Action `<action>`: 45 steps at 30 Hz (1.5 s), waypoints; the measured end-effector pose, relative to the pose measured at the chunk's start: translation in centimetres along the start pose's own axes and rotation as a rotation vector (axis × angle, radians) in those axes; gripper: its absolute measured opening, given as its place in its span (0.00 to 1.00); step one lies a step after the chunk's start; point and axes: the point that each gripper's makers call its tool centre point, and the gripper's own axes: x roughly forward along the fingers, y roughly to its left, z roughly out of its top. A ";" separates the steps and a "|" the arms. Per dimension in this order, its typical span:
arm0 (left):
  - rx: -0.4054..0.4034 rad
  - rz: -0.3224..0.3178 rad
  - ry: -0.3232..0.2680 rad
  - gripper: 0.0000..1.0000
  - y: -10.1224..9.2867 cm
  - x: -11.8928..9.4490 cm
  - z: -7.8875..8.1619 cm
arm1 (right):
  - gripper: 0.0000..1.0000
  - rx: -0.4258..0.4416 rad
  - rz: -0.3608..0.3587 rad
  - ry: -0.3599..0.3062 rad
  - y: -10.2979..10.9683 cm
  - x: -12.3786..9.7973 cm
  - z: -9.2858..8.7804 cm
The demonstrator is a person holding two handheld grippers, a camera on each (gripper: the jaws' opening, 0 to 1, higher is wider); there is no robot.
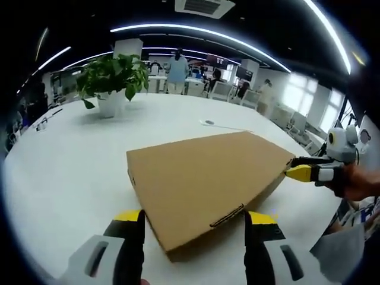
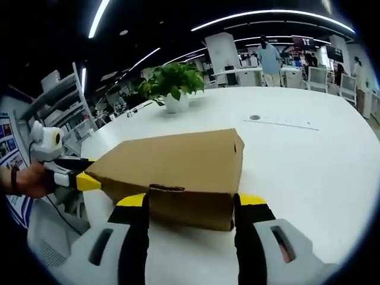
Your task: Operate the shoe box by opening the lid, removing the specified soft item, and placing it in the target area until the item is outside and the box remains undamaged.
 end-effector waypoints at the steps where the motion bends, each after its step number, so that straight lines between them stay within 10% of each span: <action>1: -0.013 -0.001 -0.011 0.69 -0.1 -0.2 0.2 | 0.53 -0.005 -0.001 -0.002 0.0 0.0 0.1; 45: 0.099 0.119 -0.121 0.54 0.3 -2.7 5.6 | 0.52 -0.024 -0.024 -0.142 0.9 -0.9 8.0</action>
